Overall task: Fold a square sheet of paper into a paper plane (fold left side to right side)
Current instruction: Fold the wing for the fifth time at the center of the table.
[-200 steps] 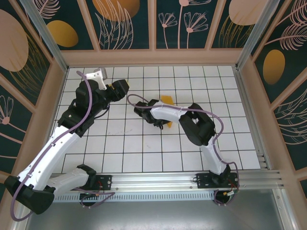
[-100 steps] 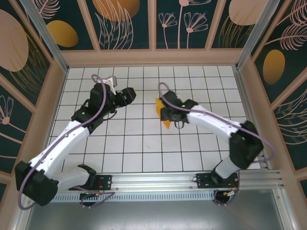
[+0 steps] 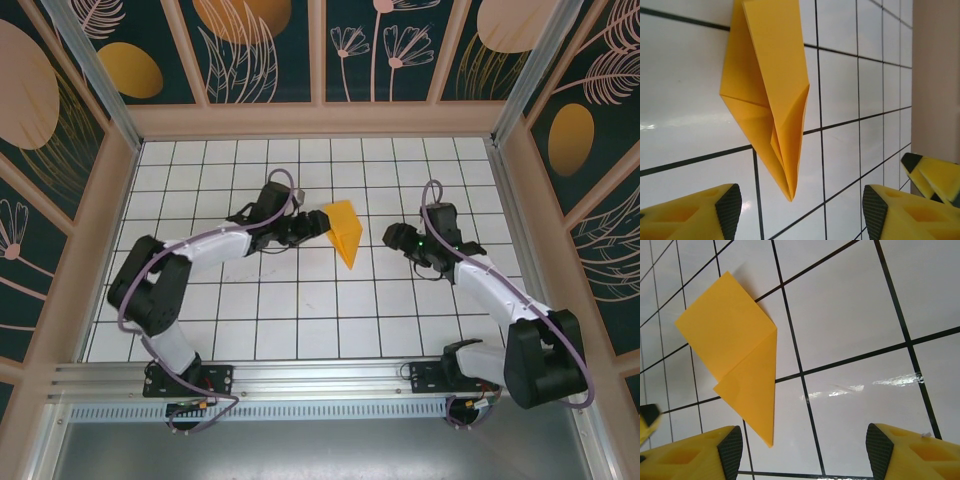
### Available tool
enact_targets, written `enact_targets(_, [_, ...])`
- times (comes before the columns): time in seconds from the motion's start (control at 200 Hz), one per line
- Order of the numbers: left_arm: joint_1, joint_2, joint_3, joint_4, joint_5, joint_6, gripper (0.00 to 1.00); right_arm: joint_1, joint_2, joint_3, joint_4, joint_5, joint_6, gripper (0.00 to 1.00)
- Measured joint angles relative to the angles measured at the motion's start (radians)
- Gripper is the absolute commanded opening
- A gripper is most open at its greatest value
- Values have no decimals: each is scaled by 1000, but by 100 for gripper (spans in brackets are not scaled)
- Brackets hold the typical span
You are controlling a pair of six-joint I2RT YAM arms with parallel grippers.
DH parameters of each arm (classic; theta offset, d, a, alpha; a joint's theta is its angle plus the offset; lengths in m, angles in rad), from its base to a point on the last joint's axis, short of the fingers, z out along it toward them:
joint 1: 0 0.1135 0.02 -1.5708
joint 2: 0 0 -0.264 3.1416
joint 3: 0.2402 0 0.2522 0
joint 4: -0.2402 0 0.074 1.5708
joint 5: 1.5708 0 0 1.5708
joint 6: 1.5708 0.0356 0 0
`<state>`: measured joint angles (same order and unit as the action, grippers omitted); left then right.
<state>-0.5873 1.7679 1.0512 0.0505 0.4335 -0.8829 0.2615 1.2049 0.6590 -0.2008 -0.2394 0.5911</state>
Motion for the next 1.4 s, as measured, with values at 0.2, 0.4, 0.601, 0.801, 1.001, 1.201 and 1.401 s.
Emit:
enact_targets(0.2, [-26,148,95,6,32,-11,66,-36,0,-20,34,-48,-1,69])
enact_targets(0.4, [-27,240,158,8,58,-16,61,-57,7,-21,47,-67,-2,69])
enact_targets(0.601, [-27,306,208,10,89,-25,54,-66,38,-21,50,-78,-5,69])
enact_targets(0.801, [-29,348,252,14,112,-29,42,-73,56,-28,66,-91,-8,69])
enact_targets(1.001, [-31,381,257,32,138,-16,21,-109,58,-57,114,-170,-12,74])
enact_targets(1.201, [-32,389,256,44,167,44,9,-179,89,-99,216,-344,-40,82])
enact_targets(1.401, [-32,346,158,82,217,126,2,-196,187,-92,339,-530,-79,84])
